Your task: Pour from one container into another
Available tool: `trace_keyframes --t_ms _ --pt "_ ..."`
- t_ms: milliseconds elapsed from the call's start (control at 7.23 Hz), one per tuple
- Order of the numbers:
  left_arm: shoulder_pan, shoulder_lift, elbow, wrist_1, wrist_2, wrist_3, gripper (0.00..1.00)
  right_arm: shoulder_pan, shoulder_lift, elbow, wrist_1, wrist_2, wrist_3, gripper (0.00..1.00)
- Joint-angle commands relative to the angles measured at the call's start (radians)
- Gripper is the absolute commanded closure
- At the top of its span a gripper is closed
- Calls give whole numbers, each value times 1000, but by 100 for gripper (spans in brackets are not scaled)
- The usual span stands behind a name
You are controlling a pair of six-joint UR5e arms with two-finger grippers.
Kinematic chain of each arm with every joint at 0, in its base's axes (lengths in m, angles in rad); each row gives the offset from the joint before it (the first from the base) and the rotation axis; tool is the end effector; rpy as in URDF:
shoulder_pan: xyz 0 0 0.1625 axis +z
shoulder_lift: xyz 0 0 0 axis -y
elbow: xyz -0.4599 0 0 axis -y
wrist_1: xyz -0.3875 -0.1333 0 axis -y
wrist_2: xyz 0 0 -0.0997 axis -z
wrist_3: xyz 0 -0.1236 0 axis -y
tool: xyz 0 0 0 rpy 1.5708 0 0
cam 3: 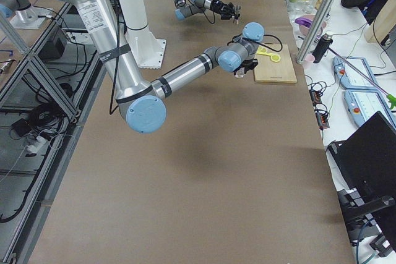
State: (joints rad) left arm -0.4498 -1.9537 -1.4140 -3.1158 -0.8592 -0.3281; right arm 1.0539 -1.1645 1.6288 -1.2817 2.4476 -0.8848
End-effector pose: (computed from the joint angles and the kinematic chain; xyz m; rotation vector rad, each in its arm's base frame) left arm 0.4665 -0.4629 0.3859 1.5657 0.7174 -0.0448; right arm -0.2904 -0.5884 0.4009 0.9489 -0.7767 -1.5724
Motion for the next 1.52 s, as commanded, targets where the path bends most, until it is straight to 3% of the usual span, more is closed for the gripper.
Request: trace_keyframes --t_ms 0,138,276,415,691,829,1106,1382 --pt "-50 129 -37 -61 -61 0 100 5 -39 -84 171 19 13 100" --pt "-119 206 -37 -116 -130 -5 100 3 -73 -89 224 21 23 100" --pt "-218 276 -34 -154 -265 -12 100 1 -121 -93 308 22 53 100" --pt "-269 309 -10 -173 -324 -15 100 0 -130 -113 388 22 131 100" --pt "-286 376 79 -340 -317 -34 100 -21 -130 -136 499 21 298 100" --pt "-287 393 127 -359 -299 -175 100 -47 -127 -170 590 10 388 100" --pt "-256 403 202 -451 -213 -253 100 -98 -127 -213 729 -16 518 100" --pt "-122 493 195 -437 15 -423 100 -150 -115 -213 758 -36 601 100"
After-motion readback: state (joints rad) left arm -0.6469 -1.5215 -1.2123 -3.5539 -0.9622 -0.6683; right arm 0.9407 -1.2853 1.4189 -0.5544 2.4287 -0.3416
